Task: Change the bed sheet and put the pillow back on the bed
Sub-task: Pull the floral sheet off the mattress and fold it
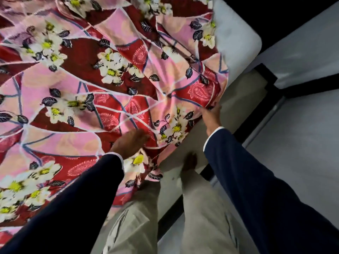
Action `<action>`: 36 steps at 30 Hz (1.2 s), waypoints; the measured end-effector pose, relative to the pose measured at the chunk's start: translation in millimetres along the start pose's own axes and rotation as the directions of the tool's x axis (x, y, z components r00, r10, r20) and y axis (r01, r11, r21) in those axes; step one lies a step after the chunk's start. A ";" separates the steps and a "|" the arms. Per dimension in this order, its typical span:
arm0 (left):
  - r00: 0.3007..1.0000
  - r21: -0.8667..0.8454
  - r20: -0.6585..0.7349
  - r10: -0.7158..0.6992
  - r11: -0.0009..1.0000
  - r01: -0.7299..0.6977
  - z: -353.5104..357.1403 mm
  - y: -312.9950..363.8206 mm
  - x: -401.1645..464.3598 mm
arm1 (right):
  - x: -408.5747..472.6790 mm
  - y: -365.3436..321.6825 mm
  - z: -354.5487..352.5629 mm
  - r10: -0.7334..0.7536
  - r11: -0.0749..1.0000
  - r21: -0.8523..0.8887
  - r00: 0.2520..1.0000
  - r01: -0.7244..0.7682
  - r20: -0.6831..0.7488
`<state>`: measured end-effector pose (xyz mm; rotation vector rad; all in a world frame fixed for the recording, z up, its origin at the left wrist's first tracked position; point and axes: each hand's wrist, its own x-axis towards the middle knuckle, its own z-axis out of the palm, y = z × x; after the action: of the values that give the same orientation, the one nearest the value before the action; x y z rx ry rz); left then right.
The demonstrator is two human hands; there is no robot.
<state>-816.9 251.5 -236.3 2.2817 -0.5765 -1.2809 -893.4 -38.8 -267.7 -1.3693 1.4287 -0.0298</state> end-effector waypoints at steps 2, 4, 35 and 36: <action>0.983 -0.001 -0.169 0.066 0.998 -0.067 -7.6 6.0 19.9 | 20.4 -12.1 3.2 0.012 0.999 0.039 1.000 -0.012 0.002; 0.963 0.049 -0.261 0.069 0.997 -0.058 -13.1 10.7 39.5 | 38.0 -18.2 1.3 0.053 0.998 0.043 0.998 -0.054 0.028; 0.925 -0.360 -0.352 -0.146 0.933 0.010 -52.7 279.6 45.5 | -3.0 -243.5 -75.5 -0.035 0.932 -0.063 0.260 0.358 0.965; 0.908 -0.379 -0.380 -0.176 0.925 0.021 -61.9 287.5 37.2 | -7.1 -252.7 -76.3 -0.094 0.937 -0.012 0.284 0.349 0.954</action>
<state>-783.9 10.0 -67.6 2.1806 -0.0603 -0.8236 -774.1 -164.7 -68.6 -1.3496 0.1773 0.6978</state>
